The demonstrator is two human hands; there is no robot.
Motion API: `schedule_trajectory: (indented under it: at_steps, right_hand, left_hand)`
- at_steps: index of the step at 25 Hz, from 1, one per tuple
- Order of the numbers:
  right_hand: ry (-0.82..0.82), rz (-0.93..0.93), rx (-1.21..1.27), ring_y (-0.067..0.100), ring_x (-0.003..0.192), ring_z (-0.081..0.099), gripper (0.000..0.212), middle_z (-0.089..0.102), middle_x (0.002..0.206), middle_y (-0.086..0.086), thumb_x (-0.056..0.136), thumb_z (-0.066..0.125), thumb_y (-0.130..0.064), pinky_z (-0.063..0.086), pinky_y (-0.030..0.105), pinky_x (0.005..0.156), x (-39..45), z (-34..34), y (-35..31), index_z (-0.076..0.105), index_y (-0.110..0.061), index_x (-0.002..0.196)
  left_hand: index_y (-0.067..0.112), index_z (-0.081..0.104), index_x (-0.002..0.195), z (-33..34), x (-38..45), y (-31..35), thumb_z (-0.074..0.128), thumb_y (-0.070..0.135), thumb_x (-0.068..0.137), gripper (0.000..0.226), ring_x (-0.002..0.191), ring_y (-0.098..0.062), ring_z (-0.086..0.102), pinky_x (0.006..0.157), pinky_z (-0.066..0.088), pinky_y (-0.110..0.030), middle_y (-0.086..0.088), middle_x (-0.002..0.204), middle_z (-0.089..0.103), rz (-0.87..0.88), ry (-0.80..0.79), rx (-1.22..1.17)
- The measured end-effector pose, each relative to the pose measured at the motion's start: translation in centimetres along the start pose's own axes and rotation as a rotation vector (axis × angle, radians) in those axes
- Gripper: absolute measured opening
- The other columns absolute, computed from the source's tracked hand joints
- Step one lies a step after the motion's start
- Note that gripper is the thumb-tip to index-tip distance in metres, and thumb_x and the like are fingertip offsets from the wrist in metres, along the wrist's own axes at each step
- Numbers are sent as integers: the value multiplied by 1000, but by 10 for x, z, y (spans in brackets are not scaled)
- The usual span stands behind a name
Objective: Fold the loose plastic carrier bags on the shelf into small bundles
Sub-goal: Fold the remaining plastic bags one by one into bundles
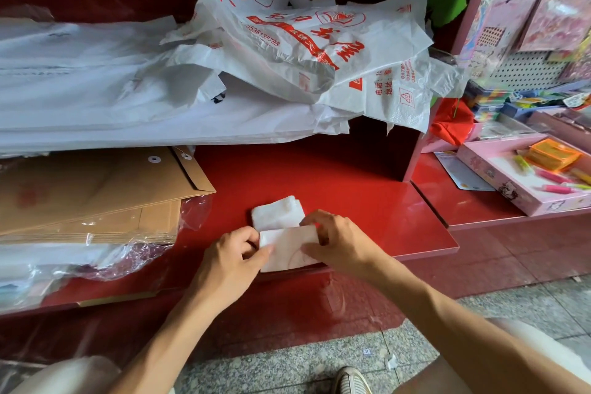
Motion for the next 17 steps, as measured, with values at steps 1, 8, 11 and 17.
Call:
schedule_trajectory:
  at_steps: [1,8,11,17]
  right_hand:
    - [63,-19,-71,14,72,58,41,62,87,-5,78,66,-20,46,29,61,-1,2,-1,55,-22,117]
    - [-211,-247,-560,14,113,43,62,48,135,-15,79,68,-44,38,35,94,-6,17,-10,47,-34,136]
    - [-98,-262,-209,8,76,58,23,69,89,-8,80,65,-23,41,21,74,0,5,-13,68,-22,103]
    - [46,83,31,8,52,47,22,58,64,-2,84,65,-25,37,29,52,4,6,2,61,-15,104]
  left_hand:
    - [25,51,78,1,-1,1,71,36,84,23,47,-7,45,53,37,-24,7,54,57,6,15,6]
    - [37,48,133,14,-7,3,47,81,64,82,115,-7,39,94,34,-36,26,129,40,227,-255,475]
    - [40,56,121,2,-6,11,68,55,78,48,104,-1,49,86,35,-28,29,109,53,197,-166,299]
    - [32,55,128,2,0,-5,62,41,91,39,92,-11,64,77,48,-28,7,98,67,-112,-61,37]
Point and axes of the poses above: each hand's wrist, its own x-axis towards the middle knuckle, its own z-axis out of the palm, y = z × x, the point moved 6 cm from there along x, towards the middle knuckle
